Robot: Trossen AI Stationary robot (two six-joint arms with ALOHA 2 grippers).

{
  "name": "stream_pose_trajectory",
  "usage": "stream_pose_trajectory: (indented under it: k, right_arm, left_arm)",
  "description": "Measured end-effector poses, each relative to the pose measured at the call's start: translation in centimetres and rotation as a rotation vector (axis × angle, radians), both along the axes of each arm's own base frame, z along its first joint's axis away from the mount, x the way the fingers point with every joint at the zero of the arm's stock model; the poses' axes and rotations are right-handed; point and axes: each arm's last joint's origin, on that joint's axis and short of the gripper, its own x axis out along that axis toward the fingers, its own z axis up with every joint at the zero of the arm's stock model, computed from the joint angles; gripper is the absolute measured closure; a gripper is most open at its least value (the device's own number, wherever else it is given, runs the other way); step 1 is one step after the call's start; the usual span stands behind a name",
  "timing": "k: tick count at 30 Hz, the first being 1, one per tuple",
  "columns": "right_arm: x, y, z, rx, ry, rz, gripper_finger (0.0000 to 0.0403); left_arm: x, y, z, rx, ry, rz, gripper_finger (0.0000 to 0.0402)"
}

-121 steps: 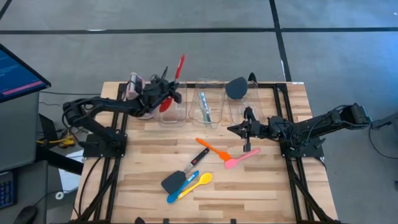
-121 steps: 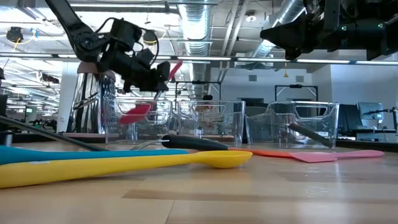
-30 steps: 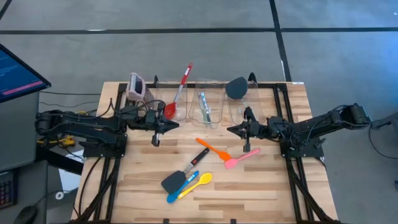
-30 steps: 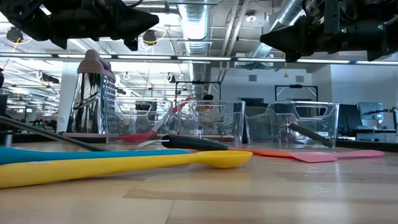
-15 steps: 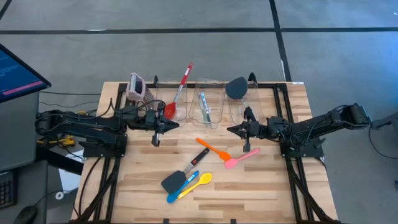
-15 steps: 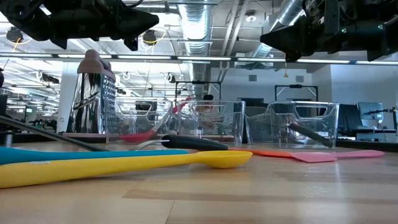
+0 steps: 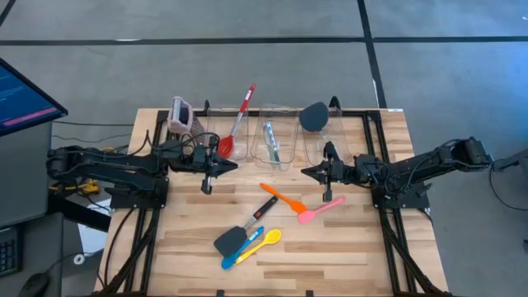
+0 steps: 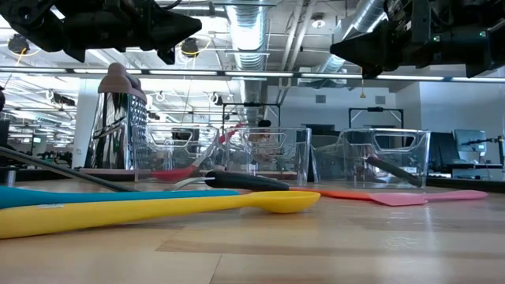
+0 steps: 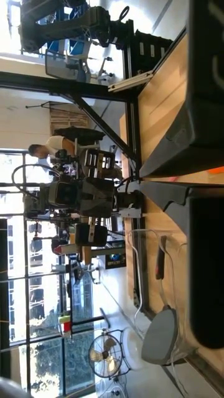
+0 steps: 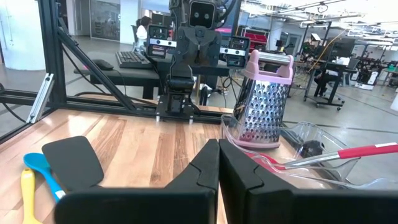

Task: Pick & Place Kitchen Items
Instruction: Put the black spatula into the right transparent bin

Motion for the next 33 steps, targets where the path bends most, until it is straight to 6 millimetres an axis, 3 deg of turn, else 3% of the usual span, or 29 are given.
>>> stream_pose_trajectory:
  k: [10,19,33]
  right_arm:
    - [0.0,0.0,0.0,0.000,0.000,0.000,0.0403]
    - [0.0,0.0,0.0,-0.001,0.000,-0.001,0.0403]
    - [0.0,0.0,0.0,0.000,0.000,-0.001,0.0403]
  left_arm:
    - [0.0,-0.1,0.0,-0.003,0.002,-0.004,0.0392]
    - [0.4,-1.8,0.5,-0.030,-0.003,-0.007,0.0399]
    - [1.9,-3.8,0.8,-0.033,0.188,-0.037,0.0399]
